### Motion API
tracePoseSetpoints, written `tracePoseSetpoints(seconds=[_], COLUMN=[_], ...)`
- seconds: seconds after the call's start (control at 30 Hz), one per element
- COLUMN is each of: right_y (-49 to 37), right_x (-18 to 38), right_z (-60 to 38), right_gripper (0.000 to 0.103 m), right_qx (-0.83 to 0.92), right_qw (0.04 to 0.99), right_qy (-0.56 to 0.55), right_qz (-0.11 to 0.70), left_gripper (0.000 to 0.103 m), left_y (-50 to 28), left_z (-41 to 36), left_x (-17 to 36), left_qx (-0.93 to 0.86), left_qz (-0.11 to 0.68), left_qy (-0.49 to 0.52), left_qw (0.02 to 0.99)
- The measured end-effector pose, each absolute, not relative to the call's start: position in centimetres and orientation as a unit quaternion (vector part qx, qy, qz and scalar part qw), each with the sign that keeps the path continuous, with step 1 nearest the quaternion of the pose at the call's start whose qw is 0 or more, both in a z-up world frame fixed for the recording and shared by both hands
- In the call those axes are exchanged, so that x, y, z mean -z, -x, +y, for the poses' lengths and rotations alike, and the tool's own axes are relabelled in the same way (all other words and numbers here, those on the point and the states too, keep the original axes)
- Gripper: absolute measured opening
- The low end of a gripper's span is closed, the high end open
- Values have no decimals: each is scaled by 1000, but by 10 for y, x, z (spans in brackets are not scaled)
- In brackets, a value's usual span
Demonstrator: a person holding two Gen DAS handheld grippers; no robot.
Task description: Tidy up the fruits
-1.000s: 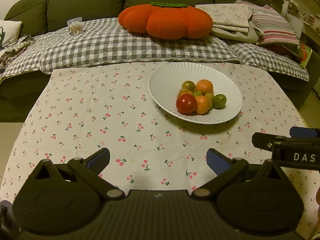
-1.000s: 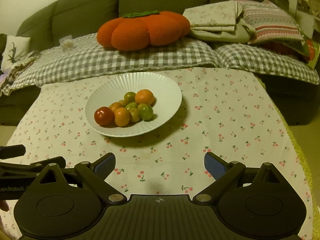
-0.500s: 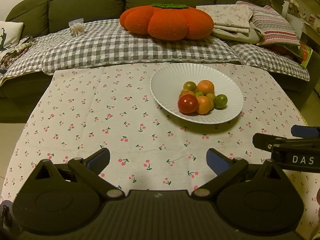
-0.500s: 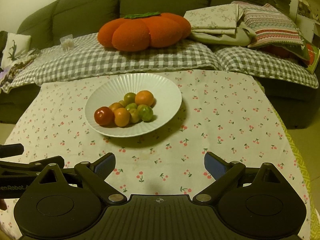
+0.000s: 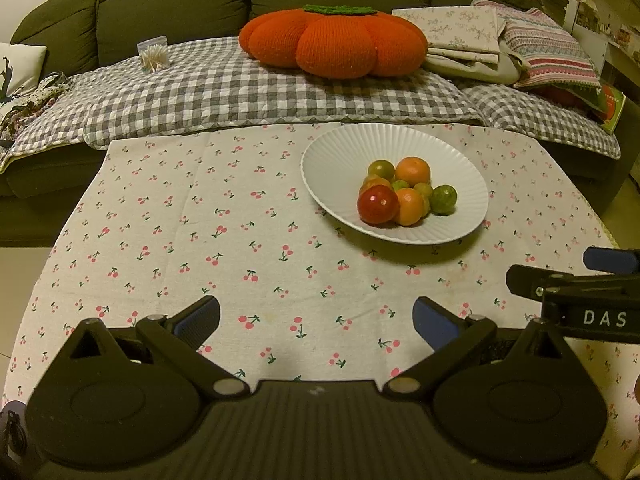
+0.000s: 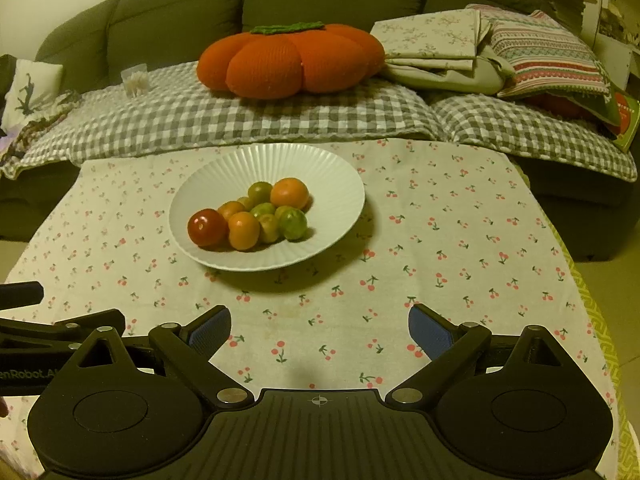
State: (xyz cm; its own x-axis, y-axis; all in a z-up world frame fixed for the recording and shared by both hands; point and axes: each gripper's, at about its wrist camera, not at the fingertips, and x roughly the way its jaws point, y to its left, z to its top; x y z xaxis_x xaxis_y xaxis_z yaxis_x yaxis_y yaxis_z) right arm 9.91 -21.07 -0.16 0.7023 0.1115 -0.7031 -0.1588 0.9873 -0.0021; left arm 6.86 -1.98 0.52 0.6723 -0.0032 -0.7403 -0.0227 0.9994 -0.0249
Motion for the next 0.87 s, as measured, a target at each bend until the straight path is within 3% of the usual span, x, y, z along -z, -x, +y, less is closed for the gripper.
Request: tracePoseSetpoints(seconds=[0.87], right_y=[-98], right_x=[4], right_z=[-210], right_gripper=[97], right_qx=[-74], right_qw=[922], right_qy=[35], right_qz=[380], left_gripper=[102], left_y=[-67], left_z=[-19], left_x=[-3], left_qx=[-5], left_qz=[407], left_qy=[15], left_qw=[913])
